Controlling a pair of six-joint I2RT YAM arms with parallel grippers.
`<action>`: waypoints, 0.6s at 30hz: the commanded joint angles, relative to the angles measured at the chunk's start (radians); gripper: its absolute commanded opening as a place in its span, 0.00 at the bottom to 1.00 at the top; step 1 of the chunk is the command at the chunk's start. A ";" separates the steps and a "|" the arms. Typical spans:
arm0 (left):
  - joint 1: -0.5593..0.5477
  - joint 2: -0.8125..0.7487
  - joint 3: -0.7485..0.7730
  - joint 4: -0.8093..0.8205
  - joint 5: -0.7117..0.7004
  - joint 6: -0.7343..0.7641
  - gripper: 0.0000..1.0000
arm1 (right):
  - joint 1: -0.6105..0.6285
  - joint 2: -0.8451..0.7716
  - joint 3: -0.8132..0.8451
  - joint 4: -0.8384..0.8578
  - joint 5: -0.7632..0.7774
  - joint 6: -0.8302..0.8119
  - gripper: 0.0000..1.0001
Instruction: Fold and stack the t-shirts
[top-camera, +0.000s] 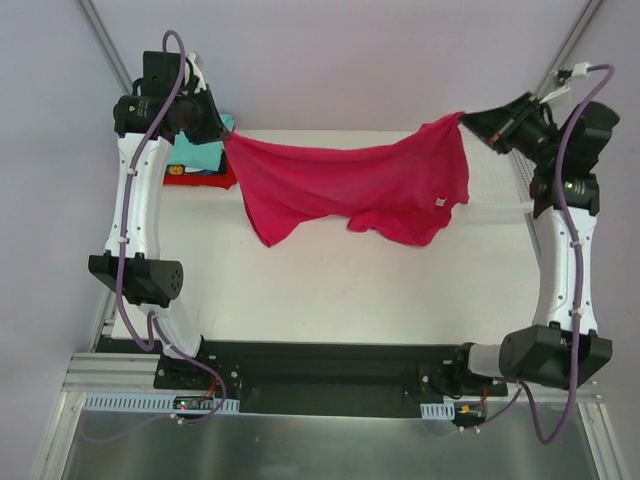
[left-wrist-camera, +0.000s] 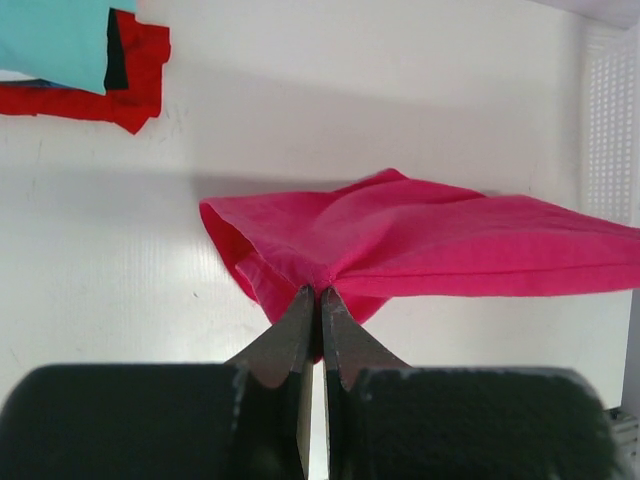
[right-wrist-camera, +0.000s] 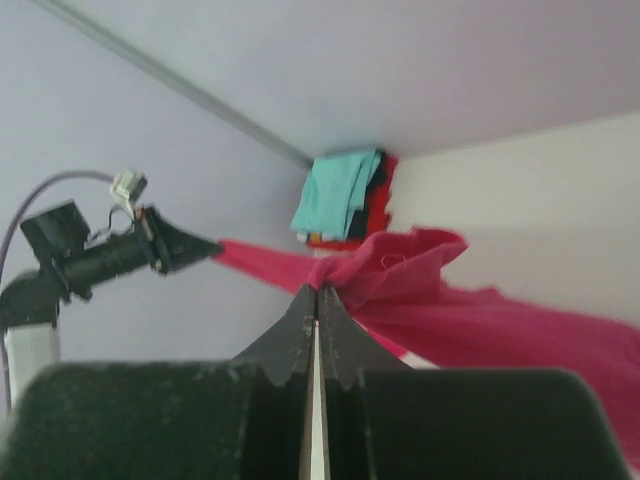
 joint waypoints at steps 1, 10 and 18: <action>-0.055 -0.076 -0.070 0.013 -0.011 -0.016 0.00 | 0.112 -0.164 -0.190 -0.063 -0.040 -0.056 0.01; -0.176 -0.093 -0.204 0.029 -0.109 -0.042 0.00 | 0.430 -0.158 -0.376 -0.160 0.048 -0.198 0.01; -0.189 -0.120 -0.227 0.029 -0.121 -0.044 0.00 | 0.665 0.161 -0.243 -0.189 0.037 -0.231 0.01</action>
